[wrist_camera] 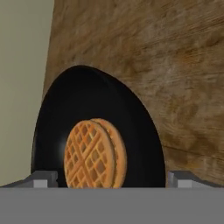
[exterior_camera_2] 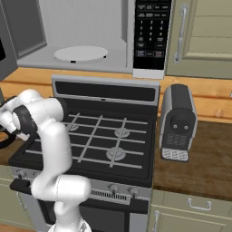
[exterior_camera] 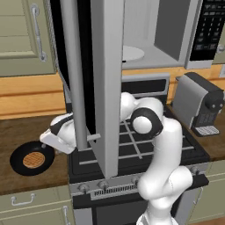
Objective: Open the microwave, place the bowl with waffle inside the microwave, then close the microwave door and turn it on.
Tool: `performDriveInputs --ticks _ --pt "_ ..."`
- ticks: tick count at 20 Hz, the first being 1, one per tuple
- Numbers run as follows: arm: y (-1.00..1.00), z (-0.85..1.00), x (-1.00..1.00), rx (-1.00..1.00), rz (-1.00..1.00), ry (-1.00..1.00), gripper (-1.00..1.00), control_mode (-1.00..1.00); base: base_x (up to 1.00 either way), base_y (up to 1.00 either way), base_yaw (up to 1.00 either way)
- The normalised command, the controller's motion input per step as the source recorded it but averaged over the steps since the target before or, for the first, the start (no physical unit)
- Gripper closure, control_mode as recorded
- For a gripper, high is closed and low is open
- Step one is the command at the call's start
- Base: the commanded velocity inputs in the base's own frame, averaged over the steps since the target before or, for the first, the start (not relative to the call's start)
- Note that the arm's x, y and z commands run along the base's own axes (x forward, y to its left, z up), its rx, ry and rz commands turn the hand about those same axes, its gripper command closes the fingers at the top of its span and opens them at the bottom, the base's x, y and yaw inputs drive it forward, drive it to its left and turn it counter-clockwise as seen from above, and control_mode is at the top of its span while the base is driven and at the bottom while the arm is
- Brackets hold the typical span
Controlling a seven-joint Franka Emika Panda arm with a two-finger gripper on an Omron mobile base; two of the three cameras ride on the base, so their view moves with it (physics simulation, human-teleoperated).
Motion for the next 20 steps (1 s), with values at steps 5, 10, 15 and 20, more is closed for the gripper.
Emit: performDriveInputs --ticks 5,10,15,20 --pt "0.03 -0.40 0.05 0.00 0.00 0.01 -1.00 -1.00 0.00 0.00 0.00" --pt "0.00 -0.47 0.00 0.00 0.00 0.00 -1.00 -1.00 0.00 0.00 0.00" --pt "0.00 -0.47 0.00 0.00 0.00 0.00 -1.00 -1.00 0.00 0.00 0.00" --pt "0.00 -0.54 0.00 0.00 0.00 0.00 -1.00 -1.00 0.00 0.00 0.00"
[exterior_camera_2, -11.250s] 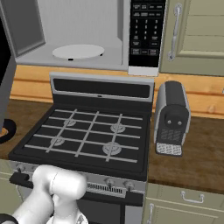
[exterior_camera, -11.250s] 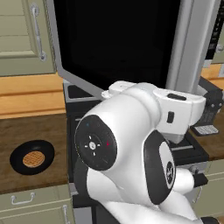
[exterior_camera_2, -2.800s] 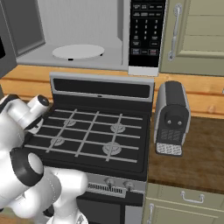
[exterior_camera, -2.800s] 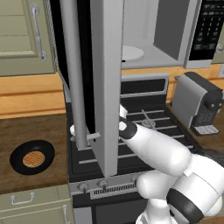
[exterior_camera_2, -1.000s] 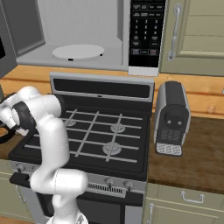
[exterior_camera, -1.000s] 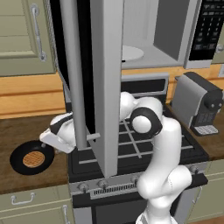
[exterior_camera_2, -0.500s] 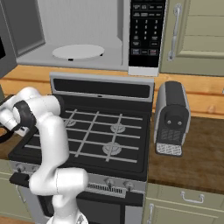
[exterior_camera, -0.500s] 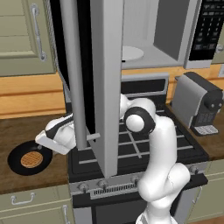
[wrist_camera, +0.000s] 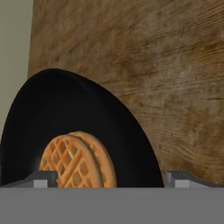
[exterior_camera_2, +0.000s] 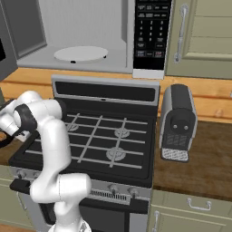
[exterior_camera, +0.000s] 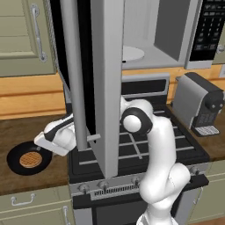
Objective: Open the microwave, place the bowl with waffle inside the microwave, then close the microwave door and turn it on.
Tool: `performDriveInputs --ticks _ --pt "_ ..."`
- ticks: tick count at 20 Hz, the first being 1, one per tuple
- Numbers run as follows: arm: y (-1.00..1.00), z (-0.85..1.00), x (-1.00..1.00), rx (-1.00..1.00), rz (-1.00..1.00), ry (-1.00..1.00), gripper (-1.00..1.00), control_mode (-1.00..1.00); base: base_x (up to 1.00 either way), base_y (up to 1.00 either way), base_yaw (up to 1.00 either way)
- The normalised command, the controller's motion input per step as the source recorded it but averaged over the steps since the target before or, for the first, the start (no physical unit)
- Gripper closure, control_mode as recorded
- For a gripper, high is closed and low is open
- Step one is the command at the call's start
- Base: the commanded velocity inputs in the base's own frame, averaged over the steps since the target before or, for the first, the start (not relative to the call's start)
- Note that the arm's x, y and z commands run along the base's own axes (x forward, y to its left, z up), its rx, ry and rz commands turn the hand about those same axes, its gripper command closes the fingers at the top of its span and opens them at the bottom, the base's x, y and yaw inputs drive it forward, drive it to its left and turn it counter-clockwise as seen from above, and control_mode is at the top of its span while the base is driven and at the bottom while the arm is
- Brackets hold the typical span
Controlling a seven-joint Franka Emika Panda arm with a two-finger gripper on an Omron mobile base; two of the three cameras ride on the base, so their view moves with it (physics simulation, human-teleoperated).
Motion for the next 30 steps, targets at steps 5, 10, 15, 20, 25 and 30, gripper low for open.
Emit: performDriveInputs --ticks 5,10,15,20,25,30 --pt "0.00 -0.63 0.00 0.00 0.00 0.00 -1.00 -1.00 0.00 0.00 0.00" --pt "0.00 -0.61 0.00 0.00 0.00 0.00 1.00 -1.00 0.00 0.00 0.00" --pt "0.00 -0.56 0.00 0.00 0.00 0.01 1.00 -1.00 0.00 0.00 0.00" --pt "0.00 -0.29 0.00 0.00 0.00 0.04 1.00 -1.00 0.00 0.00 0.00" --pt "-0.02 -0.14 -0.01 0.00 0.00 0.00 1.00 -1.00 0.00 0.00 0.00" --pt "-0.62 -0.06 -0.26 0.00 -0.08 0.00 1.00 -1.00 0.00 0.00 0.00"
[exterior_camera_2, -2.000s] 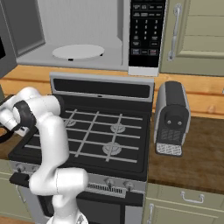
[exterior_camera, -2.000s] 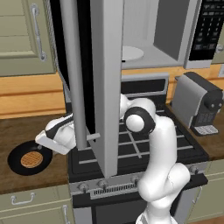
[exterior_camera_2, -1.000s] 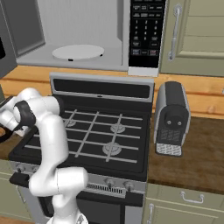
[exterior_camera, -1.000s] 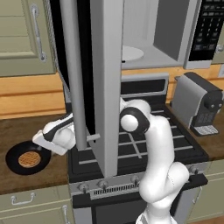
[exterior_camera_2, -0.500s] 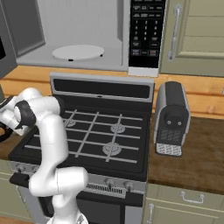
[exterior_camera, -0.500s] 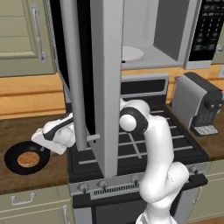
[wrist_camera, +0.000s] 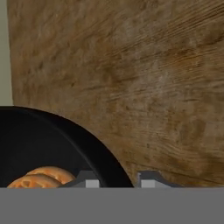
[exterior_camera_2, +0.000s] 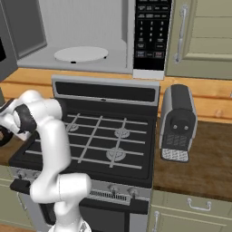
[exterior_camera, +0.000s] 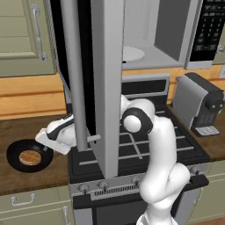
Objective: Open the microwave, place the bowl with waffle inside the microwave, then close the microwave door and turn it on.
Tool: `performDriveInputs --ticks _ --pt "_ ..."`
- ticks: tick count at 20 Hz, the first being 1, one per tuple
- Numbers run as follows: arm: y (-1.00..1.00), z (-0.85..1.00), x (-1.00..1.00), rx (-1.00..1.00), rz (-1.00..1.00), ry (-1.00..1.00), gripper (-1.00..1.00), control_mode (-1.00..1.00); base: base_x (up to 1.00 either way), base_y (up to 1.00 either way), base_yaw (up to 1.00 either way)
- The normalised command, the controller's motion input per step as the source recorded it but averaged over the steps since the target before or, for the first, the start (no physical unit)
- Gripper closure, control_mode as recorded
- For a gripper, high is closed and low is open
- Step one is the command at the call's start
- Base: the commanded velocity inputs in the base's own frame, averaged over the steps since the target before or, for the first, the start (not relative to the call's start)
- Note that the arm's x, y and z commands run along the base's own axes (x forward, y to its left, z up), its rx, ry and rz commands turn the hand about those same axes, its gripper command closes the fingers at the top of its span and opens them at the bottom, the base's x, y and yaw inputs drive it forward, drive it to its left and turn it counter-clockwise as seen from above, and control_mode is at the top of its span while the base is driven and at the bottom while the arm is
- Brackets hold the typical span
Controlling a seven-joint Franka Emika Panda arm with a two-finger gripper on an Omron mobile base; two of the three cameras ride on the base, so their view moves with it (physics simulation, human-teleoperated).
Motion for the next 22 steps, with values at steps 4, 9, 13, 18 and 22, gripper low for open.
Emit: performDriveInputs --ticks 4,9,13,18,22 --pt "-0.99 0.00 -0.30 0.00 -0.21 0.00 1.00 -1.00 0.00 0.00 0.00" --pt "-0.87 0.00 -0.27 0.00 -0.22 0.00 1.00 -1.00 0.00 0.00 0.00" --pt "-1.00 0.06 -0.33 0.00 -0.24 -0.04 1.00 -1.00 0.00 0.00 0.00" --pt "-0.95 0.62 -0.32 0.00 -0.16 -0.06 1.00 -1.00 0.00 0.00 0.00" --pt "-0.85 1.00 -0.09 0.00 -0.04 -0.02 1.00 -1.00 0.00 0.00 0.00"
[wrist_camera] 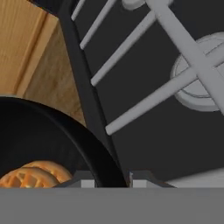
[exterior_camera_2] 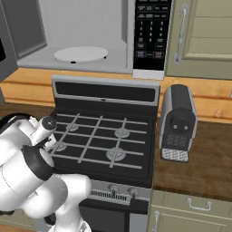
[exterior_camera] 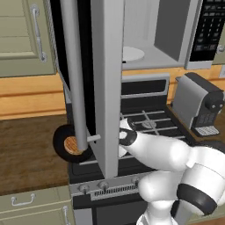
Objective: Open the microwave, place the bowl with waffle inside the microwave, then close the microwave door and turn it on.
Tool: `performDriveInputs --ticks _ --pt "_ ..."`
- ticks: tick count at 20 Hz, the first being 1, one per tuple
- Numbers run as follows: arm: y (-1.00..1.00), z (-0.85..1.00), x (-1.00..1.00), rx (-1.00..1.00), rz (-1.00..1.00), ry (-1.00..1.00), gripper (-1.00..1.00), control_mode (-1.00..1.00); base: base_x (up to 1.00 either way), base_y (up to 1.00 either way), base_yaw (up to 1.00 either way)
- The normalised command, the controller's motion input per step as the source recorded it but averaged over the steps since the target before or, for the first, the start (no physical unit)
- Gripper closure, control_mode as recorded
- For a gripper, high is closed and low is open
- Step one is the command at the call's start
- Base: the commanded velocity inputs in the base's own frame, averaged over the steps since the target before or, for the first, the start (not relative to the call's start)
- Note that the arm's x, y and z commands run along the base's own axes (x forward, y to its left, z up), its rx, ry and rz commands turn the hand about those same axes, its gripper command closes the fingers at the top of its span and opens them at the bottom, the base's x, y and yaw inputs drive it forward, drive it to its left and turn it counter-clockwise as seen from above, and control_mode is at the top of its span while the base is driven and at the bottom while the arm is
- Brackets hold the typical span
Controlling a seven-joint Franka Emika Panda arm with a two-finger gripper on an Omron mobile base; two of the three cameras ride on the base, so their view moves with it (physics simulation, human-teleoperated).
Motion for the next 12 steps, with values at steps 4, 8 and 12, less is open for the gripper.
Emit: performDriveInputs --ticks 4,8,12 --pt "-0.88 1.00 0.00 0.00 0.00 0.02 1.00 -1.00 0.00 0.00 0.00" --pt "-0.87 1.00 0.00 0.00 0.00 0.13 1.00 -1.00 0.00 0.00 0.00" --pt "-0.87 1.00 0.00 0.00 0.00 0.18 1.00 -1.00 0.00 0.00 0.00"
